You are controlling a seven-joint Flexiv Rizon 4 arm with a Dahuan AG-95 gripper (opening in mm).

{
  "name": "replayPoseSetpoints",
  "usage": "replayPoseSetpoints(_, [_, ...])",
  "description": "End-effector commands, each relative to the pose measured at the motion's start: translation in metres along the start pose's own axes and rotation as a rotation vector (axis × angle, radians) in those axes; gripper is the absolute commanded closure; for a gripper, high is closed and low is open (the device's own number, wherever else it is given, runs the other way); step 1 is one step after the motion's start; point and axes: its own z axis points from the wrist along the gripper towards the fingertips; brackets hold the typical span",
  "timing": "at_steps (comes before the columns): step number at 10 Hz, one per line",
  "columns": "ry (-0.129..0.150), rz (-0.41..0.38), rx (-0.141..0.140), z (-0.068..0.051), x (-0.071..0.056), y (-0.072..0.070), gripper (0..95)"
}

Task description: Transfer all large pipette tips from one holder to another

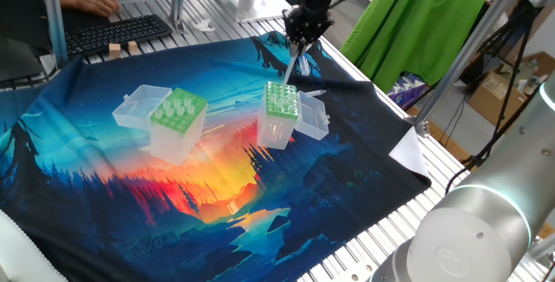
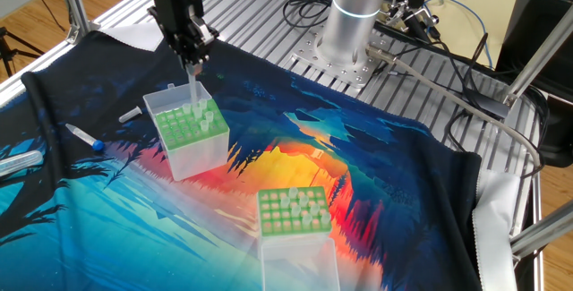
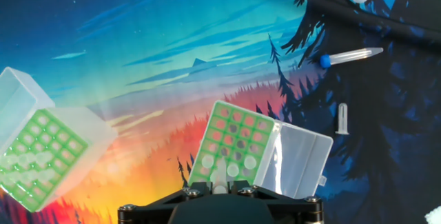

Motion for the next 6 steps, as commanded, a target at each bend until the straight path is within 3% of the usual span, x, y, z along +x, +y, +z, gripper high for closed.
replayPoseSetpoints(1, [0.006,-0.003,0.000,0.0029,-0.0027,-0.0003,95.0])
replayPoseSetpoints(6, [0.008,-0.002,-0.002,0.0040,-0.0028,-0.0008,95.0])
